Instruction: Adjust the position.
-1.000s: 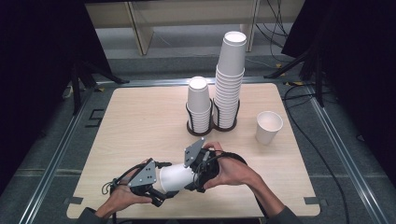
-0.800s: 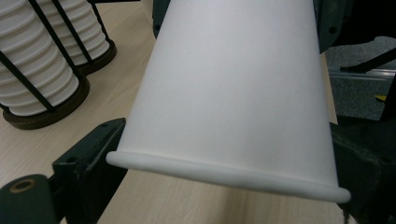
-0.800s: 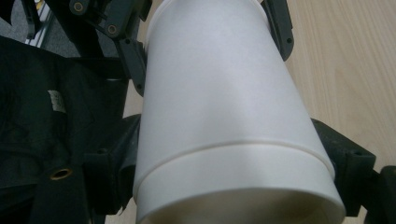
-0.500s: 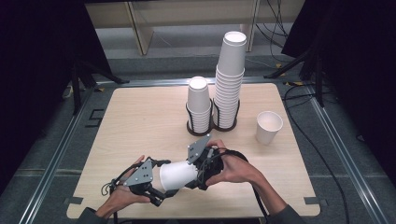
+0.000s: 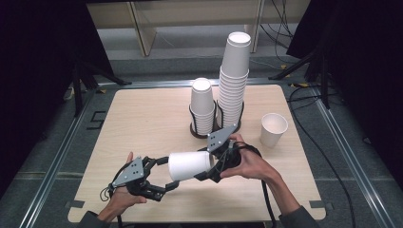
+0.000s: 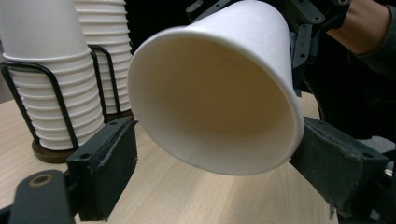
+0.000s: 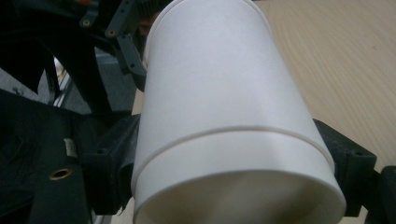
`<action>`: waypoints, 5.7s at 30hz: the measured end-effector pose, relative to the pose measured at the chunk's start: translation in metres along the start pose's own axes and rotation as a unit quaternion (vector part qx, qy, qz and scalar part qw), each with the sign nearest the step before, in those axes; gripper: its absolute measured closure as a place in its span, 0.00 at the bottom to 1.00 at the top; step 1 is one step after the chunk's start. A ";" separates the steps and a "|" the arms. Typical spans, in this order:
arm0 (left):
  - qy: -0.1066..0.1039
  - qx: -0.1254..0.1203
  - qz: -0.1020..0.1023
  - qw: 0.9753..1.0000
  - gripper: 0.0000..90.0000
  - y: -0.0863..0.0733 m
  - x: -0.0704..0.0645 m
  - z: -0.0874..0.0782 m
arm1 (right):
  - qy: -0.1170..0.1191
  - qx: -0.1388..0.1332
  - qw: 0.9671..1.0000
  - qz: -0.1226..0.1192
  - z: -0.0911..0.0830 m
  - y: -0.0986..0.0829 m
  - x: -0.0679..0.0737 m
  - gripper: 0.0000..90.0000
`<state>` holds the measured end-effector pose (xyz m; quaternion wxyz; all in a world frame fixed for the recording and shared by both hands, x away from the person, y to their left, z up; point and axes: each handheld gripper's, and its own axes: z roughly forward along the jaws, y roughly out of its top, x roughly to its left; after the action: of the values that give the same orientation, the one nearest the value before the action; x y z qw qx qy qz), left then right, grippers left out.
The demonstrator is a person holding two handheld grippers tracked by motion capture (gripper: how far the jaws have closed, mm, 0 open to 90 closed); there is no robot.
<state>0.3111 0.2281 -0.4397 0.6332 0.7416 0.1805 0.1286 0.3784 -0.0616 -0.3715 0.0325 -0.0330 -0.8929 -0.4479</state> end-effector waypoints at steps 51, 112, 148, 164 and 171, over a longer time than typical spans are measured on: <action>-0.031 -0.025 -0.005 0.999 0.05 0.002 -0.005 0.003 | 0.094 -0.062 0.994 -0.001 0.026 -0.011 -0.006 0.24; -0.022 0.068 0.039 0.997 0.06 -0.005 -0.012 0.016 | -0.019 0.141 0.985 -0.098 0.065 0.004 0.025 0.22; 0.093 0.022 -0.037 0.995 0.16 -0.005 0.012 -0.004 | -0.231 -0.133 0.960 0.080 -0.010 -0.067 -0.013 0.21; 0.095 0.013 -0.050 0.994 0.16 -0.008 0.014 -0.002 | -0.269 -0.217 0.931 0.118 -0.040 -0.100 -0.005 0.21; 0.101 0.023 -0.052 0.993 0.16 -0.008 0.014 -0.004 | -0.311 -0.213 0.916 0.137 -0.051 -0.121 -0.002 0.21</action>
<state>0.3211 0.2383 -0.4472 0.6006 0.7287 0.2847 0.1650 0.3710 -0.1747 -0.4377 -0.1937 -0.2990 -0.7282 -0.5855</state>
